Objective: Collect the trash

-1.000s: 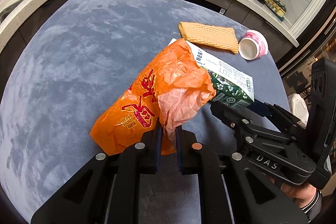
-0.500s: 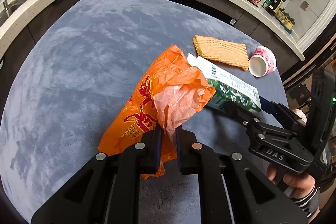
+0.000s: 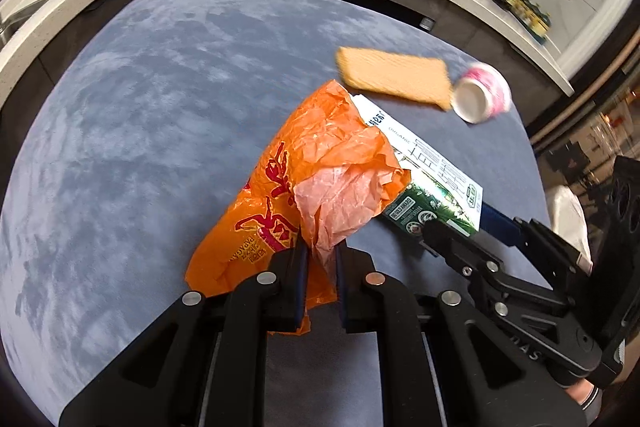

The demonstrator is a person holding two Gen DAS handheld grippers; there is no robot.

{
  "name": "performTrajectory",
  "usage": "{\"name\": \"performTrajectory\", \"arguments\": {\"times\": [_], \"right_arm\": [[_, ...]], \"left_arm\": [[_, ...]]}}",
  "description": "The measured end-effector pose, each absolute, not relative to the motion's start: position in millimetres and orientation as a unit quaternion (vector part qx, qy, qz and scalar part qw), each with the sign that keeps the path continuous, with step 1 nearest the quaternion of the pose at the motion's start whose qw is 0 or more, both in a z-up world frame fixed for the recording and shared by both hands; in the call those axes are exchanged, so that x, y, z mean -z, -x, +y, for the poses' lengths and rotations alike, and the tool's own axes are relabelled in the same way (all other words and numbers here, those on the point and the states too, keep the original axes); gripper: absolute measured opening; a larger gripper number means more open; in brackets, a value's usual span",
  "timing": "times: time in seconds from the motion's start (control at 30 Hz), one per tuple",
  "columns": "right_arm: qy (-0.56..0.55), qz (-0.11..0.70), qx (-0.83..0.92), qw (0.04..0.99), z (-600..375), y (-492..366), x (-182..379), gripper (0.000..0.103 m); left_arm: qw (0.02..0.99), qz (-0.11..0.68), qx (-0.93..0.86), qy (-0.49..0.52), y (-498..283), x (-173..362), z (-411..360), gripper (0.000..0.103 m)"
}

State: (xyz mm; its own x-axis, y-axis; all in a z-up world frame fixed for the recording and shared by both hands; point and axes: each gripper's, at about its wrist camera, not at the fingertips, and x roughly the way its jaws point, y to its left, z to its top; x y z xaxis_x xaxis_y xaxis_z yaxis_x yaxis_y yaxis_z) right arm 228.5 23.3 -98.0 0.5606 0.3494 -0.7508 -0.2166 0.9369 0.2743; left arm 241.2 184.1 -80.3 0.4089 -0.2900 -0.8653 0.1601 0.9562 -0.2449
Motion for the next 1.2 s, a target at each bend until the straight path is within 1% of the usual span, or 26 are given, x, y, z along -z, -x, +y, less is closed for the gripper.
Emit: {"name": "performTrajectory", "arguments": {"times": [0.27,0.57,0.63,0.67,0.7,0.9,0.97,1.07,1.2], "right_arm": [[-0.105,0.453,-0.093,0.880,-26.8,-147.1,96.3,0.053],[-0.144,0.466,-0.032,0.872,-78.7,-63.9,111.0,0.053],[-0.138,0.465,-0.027,0.874,-79.7,-59.9,113.5,0.057],[-0.135,0.464,-0.024,0.875,-79.1,-60.2,114.7,0.063],[-0.132,0.461,-0.022,0.877,-78.1,-61.1,115.2,0.065],[-0.138,0.441,-0.029,0.886,-75.6,-74.1,115.7,0.065],[-0.141,0.440,-0.043,0.886,-74.0,-76.7,114.1,0.059],[-0.131,0.433,-0.045,0.891,-69.5,-73.9,108.8,0.059],[-0.144,0.416,-0.033,0.897,-80.3,-61.3,96.5,0.057]], "left_arm": [[0.818,0.536,0.206,0.027,-196.7,80.5,132.4,0.011],[0.799,0.537,0.270,-0.033,-136.7,82.5,71.7,0.011],[0.798,0.537,0.271,-0.039,-133.5,82.8,66.3,0.011],[0.799,0.536,0.270,-0.041,-132.2,82.5,64.4,0.011],[0.799,0.536,0.269,-0.042,-131.1,81.5,63.6,0.011],[0.805,0.533,0.257,-0.044,-127.1,75.0,67.5,0.011],[0.807,0.532,0.250,-0.043,-127.0,73.6,71.4,0.011],[0.810,0.531,0.245,-0.043,-127.0,71.0,73.9,0.011],[0.817,0.523,0.239,-0.039,-128.8,62.5,73.9,0.011]]}}
